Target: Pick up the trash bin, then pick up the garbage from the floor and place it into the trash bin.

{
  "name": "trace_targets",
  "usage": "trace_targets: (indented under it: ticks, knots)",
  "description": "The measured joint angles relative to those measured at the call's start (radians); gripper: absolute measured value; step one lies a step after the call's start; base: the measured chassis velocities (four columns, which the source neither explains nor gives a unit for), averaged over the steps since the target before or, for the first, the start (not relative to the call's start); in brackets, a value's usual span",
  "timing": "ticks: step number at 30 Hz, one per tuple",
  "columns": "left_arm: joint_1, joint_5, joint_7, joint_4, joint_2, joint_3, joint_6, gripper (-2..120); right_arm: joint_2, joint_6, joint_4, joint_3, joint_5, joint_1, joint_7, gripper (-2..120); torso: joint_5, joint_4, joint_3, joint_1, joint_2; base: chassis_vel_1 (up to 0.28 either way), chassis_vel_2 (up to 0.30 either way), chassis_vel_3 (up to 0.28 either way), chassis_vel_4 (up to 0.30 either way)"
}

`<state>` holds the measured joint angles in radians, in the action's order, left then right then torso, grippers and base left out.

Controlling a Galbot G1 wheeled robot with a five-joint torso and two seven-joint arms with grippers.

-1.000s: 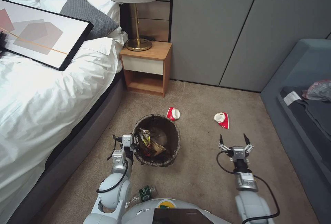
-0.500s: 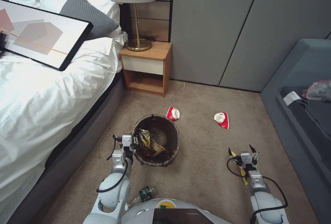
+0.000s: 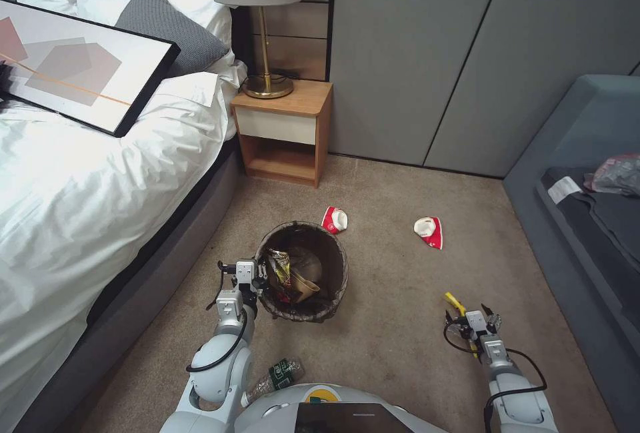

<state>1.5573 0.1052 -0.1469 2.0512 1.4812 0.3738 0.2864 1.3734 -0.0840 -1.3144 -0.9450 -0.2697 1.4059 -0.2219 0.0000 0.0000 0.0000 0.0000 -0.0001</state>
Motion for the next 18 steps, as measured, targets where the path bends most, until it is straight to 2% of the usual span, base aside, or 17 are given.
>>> trace_targets:
  ticks: [8,18]
  knots:
    - [0.002,-0.001,0.0,0.0,0.0,-0.001,0.0,5,-0.033,-0.009,0.145,-0.02,-0.005,-0.063,-0.027,100,0.0,0.0,0.0,0.0,0.0,0.0,0.0,0.0,0.0]
    - [0.004,-0.001,-0.001,0.002,-0.001,0.0,0.0,5,-0.069,-0.037,0.264,-0.024,-0.004,-0.117,-0.02,100,-0.0002,-0.0001,0.0,0.0,0.0,0.0,0.0,0.0,0.0]
